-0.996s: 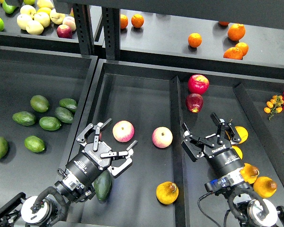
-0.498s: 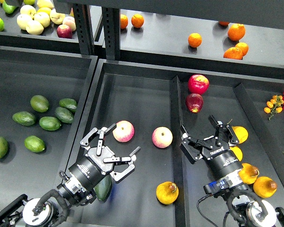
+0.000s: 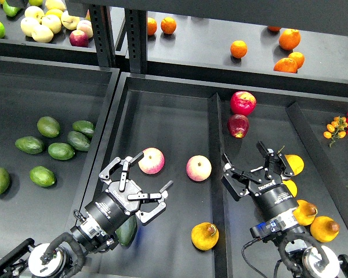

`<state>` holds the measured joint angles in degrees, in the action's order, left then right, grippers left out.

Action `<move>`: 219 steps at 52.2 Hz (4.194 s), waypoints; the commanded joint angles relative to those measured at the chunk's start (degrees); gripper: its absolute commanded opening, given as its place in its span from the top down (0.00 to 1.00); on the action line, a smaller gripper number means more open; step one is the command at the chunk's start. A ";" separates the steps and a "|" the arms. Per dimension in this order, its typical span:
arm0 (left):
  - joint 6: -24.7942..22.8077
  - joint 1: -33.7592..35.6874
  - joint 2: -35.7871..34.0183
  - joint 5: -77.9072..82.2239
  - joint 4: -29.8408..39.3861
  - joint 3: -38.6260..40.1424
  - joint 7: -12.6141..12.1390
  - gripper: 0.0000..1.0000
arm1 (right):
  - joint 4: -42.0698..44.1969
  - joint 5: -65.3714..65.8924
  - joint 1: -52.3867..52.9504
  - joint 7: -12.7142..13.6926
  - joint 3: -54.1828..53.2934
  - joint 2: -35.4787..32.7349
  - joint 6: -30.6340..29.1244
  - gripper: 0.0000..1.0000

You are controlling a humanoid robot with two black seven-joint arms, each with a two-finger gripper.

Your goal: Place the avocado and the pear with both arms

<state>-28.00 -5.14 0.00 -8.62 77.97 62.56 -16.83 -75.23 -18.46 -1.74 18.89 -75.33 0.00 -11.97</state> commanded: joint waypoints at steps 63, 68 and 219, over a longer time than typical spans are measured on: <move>0.00 2.15 0.00 15.38 0.60 -0.15 -5.40 0.01 | 0.35 -0.09 -1.86 -0.08 -2.02 0.00 0.02 0.00; 0.00 4.25 0.00 19.07 0.78 -1.20 -8.12 0.01 | 0.35 -0.09 -1.86 -0.08 -2.11 0.00 -0.07 0.00; 0.00 73.60 -2.46 24.62 -32.27 -93.49 -11.17 0.01 | 3.87 0.35 14.75 -0.26 -11.42 0.00 17.68 0.00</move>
<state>-28.00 68.68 -2.50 15.89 46.26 -30.85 -28.00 -71.36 -18.11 13.04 18.63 -86.88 0.00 5.73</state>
